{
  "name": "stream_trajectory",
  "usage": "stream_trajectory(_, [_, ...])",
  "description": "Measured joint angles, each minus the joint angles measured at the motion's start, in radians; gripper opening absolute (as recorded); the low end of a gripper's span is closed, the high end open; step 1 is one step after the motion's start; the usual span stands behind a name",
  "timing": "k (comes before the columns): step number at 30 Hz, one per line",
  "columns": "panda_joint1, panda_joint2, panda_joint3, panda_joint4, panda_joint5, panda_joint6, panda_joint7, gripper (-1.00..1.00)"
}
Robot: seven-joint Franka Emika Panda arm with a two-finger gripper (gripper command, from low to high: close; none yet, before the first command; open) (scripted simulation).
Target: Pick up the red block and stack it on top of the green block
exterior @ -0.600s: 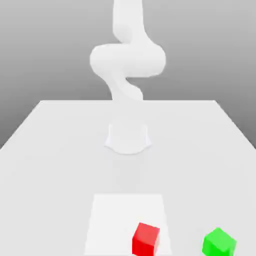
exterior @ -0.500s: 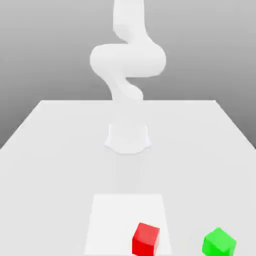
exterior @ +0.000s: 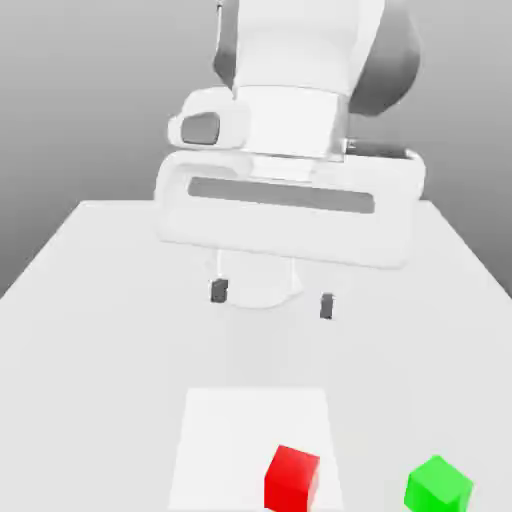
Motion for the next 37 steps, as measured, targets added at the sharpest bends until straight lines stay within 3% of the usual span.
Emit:
stream_trajectory(7, [0.014,0.244,0.009,-0.038,0.036,0.095,0.085,0.00])
stream_trajectory(12, [0.047,0.423,-0.030,-0.019,-0.006,0.230,0.131,0.00])
stream_trajectory(13, [0.054,0.446,-0.039,-0.015,-0.013,0.249,0.136,-1.00])
stream_trajectory(20, [0.053,0.445,-0.038,-0.015,-0.014,0.249,0.138,-1.00])
stream_trajectory(25, [0.035,0.296,0.007,-0.033,0.042,0.117,0.090,-1.00])
stream_trajectory(30, [0.157,0.304,0.128,0.075,0.004,0.008,0.034,-1.00])
stream_trajectory(33, [0.214,0.402,0.120,0.113,-0.060,0.063,0.057,-1.00])
stream_trajectory(34, [0.226,0.431,0.109,0.117,-0.078,0.087,0.068,1.00])
stream_trajectory(37, [0.226,0.431,0.109,0.117,-0.078,0.087,0.068,1.00])
